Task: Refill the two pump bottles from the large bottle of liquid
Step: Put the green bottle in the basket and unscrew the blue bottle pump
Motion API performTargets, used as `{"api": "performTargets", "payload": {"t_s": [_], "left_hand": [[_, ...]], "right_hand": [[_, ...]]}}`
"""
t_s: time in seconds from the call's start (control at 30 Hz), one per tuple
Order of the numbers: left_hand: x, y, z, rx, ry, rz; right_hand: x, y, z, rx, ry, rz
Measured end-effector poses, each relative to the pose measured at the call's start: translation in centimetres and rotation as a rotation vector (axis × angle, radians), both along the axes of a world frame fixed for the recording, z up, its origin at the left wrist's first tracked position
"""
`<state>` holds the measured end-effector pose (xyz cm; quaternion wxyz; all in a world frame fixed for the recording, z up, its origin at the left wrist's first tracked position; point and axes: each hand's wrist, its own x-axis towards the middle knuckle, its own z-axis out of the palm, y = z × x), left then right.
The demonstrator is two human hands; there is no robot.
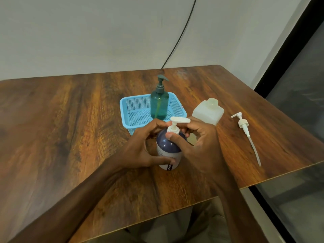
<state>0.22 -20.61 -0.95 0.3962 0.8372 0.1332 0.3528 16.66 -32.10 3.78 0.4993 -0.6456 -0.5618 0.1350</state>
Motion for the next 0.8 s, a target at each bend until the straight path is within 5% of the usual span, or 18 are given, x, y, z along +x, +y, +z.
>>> {"api": "performTargets", "payload": {"t_s": [0.17,0.43,0.8], "left_hand": [[-0.1,-0.3,-0.1,-0.024,-0.02,-0.008],[-0.3,-1.0,-0.5,-0.031,-0.027,0.026],[-0.5,-1.7,-0.3,-0.049,-0.003,0.045]], "right_hand": [[0.4,-0.5,0.2,-0.059,0.003,0.128],[-2.3,-0.5,-0.7,0.224,0.122,-0.161],[-2.8,-1.0,-1.1,0.206,0.145,-0.136]]}}
